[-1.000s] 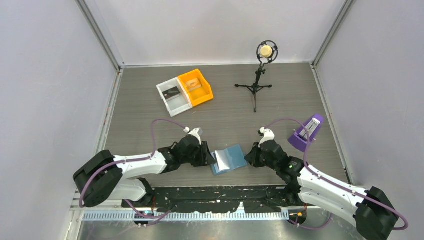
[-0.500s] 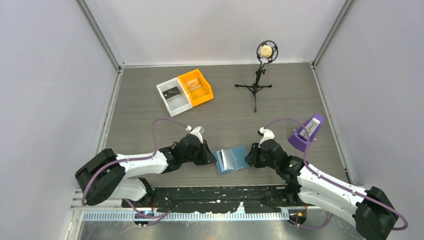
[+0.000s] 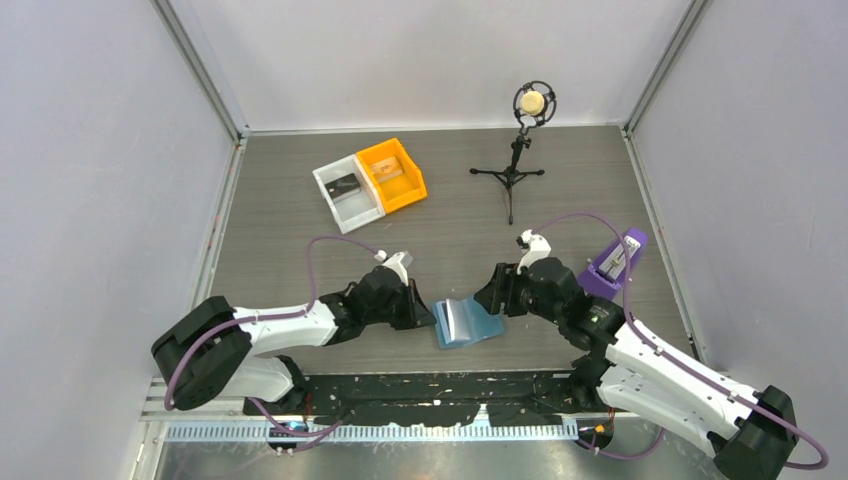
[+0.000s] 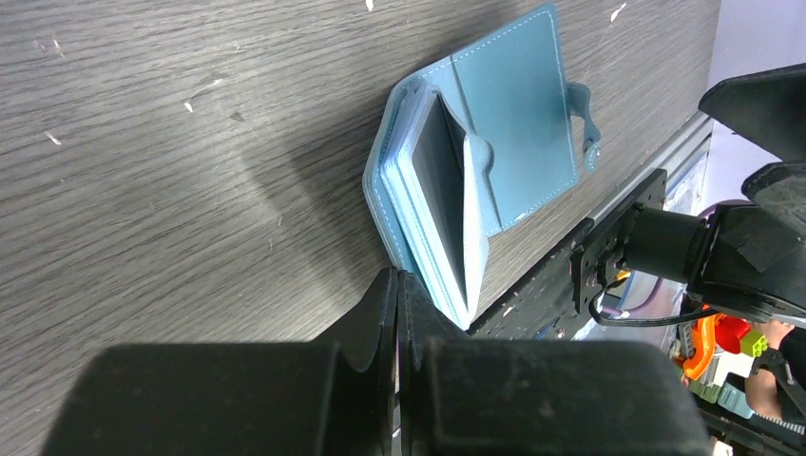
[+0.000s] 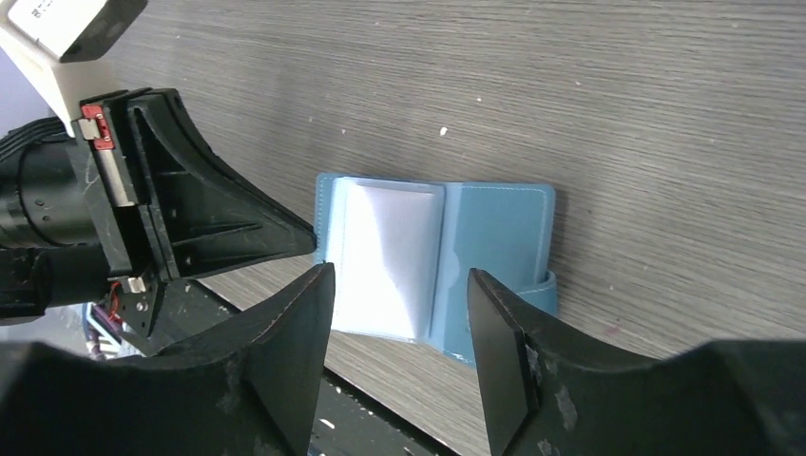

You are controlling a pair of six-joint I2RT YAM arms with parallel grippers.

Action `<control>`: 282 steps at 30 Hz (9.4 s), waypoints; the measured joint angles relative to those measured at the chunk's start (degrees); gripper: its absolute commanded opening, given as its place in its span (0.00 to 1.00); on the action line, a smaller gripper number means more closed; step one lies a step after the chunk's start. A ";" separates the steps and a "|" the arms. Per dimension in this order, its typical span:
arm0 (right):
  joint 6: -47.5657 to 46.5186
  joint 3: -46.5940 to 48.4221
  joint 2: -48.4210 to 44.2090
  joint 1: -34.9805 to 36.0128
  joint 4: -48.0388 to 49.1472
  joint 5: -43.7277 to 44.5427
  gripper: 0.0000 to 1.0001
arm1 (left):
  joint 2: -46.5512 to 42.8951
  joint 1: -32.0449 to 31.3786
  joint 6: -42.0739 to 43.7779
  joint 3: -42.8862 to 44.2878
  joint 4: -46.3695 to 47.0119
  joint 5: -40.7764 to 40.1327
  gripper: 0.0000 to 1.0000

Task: Take the credit cards out of the card holder
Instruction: Open the card holder at the corner of the board, then remove the credit card from the card holder, then place the credit card in the storage box.

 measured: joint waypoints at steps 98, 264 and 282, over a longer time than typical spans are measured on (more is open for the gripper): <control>5.27 -7.23 20.28 12.02 19.93 -0.20 0.24 | -5.66 -0.35 2.32 2.19 -16.50 -4.85 0.15; -87.82 -10.29 22.49 45.51 64.85 36.50 0.24 | -25.57 5.57 -7.39 14.25 -29.94 1.20 0.00; -42.12 -6.45 -5.46 24.59 30.86 13.22 0.55 | -32.81 6.88 16.13 11.32 -27.93 1.90 0.00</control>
